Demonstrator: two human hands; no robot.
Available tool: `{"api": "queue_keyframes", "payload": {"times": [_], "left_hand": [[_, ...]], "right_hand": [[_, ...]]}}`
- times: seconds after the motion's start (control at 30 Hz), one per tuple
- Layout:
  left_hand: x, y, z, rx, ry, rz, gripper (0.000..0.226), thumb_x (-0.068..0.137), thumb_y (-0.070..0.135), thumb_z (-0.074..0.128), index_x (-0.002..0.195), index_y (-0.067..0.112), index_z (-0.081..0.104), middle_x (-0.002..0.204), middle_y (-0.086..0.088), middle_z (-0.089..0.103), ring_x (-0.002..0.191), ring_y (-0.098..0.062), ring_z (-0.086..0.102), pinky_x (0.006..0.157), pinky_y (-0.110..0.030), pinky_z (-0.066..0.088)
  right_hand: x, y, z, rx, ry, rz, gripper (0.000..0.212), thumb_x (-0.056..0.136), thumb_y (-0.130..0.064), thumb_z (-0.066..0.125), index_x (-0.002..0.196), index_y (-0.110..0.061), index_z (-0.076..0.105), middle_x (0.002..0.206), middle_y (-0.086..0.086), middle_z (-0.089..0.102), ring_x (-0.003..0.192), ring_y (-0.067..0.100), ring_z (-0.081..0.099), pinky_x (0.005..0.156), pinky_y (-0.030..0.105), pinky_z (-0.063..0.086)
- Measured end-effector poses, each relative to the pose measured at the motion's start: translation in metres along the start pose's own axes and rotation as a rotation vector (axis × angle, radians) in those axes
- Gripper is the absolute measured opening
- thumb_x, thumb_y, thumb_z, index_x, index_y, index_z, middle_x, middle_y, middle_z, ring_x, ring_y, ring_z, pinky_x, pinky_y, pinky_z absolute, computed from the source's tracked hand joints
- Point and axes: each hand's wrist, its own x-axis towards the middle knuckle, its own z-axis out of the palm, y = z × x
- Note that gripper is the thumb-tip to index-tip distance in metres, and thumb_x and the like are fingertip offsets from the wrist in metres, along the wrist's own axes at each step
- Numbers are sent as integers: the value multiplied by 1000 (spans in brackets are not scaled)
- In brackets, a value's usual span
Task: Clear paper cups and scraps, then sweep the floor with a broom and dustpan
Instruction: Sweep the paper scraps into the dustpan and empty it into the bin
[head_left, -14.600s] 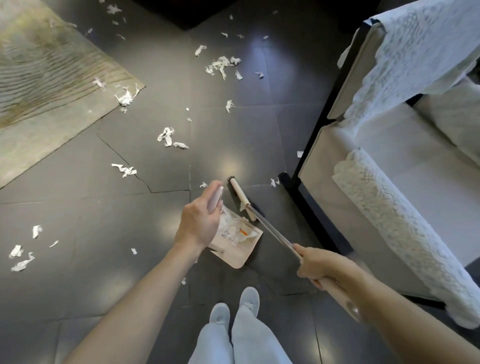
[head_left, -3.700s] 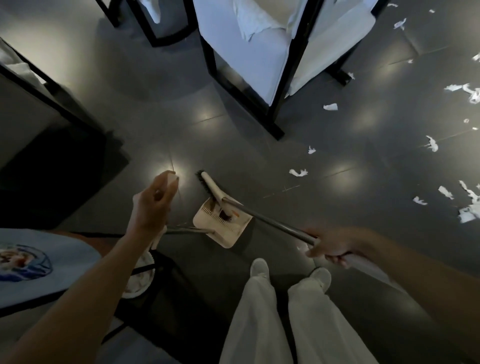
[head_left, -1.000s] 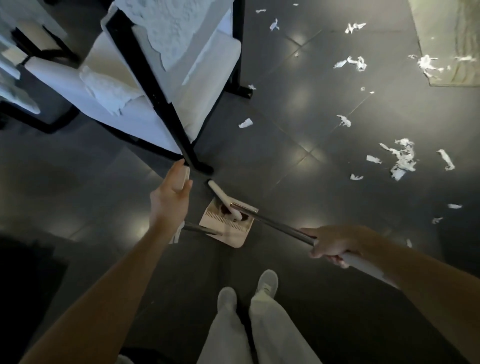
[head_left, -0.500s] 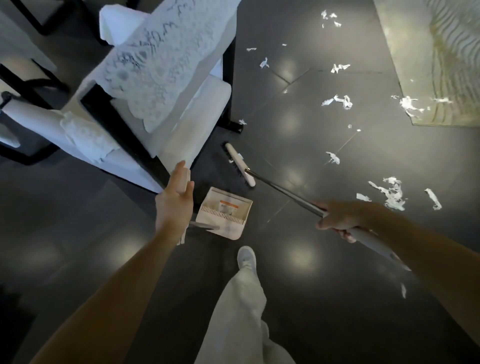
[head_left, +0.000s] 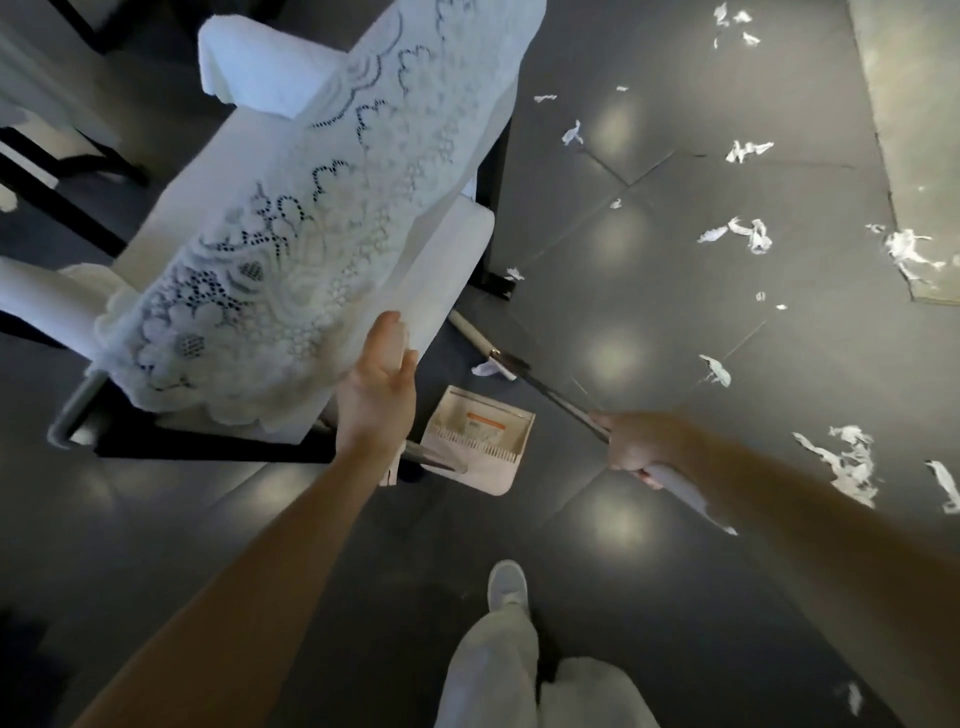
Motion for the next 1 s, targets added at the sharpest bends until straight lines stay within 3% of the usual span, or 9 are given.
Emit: {"api": "queue_keyframes", "payload": {"times": [0.17,0.23,0.37,0.53,0.67,0.73,0.83,0.9,1.0], "left_hand": [[25,29,15,26,-90,1,42,97,24,48,138,33,43,137,5,53,108,-5,48,89,-23,36],[34,37,22,64,-103,5,41,97,24,49,137,31,44,131,-4,58,105,-20,56,85,-27,40],[53,63,48,43,7,-10,38,95,24,52,133,30,50,113,-15,63,88,-25,56,79,-32,45],[84,113,108,-8,70,-93,38,95,31,52,131,42,46,117,-13,64,88,-42,65,75,-51,56],[115,155,154,-67,125,-115,39,99,24,47,135,37,40,138,0,53,110,-33,61,89,-56,51],[124,173,165,2,139,-109,37,100,25,44,135,36,37,140,3,51,107,-33,62,84,-55,53],[146,194,186,179,167,-67,35,102,23,41,136,28,37,139,-2,52,95,-35,66,86,-49,52],[155,204,192,185,177,-71,39,101,22,43,140,22,41,140,0,51,105,-25,64,95,-30,45],[169,204,191,75,182,-148,42,99,23,46,141,22,44,138,2,53,116,-7,52,86,-1,33]], "right_hand": [[-35,57,-12,357,-247,73,71,97,-10,50,150,-43,16,41,0,43,29,7,36,34,16,33],[-45,82,-25,497,-263,118,66,99,-13,50,147,-47,20,39,-1,37,29,8,32,35,16,30],[-38,126,-77,543,-194,99,66,99,-15,52,148,-44,20,38,0,37,28,9,34,34,16,32],[18,172,-182,459,-92,43,73,95,-12,56,151,-37,17,35,1,42,28,11,38,35,17,35],[73,182,-281,314,-67,-41,63,95,-17,57,148,-22,23,35,-2,50,29,11,45,47,24,42],[92,174,-313,272,-46,-73,55,95,-19,57,143,-15,29,38,-1,54,32,13,48,54,28,44],[133,163,-356,236,-52,-107,46,97,-18,54,138,-11,33,50,9,53,35,16,46,47,26,42],[158,154,-371,213,-55,-102,43,98,-16,53,137,-13,35,55,12,49,33,15,43,41,23,37],[182,143,-374,119,-74,-96,41,99,-17,49,137,-5,39,48,10,53,31,15,45,44,22,39]]}}
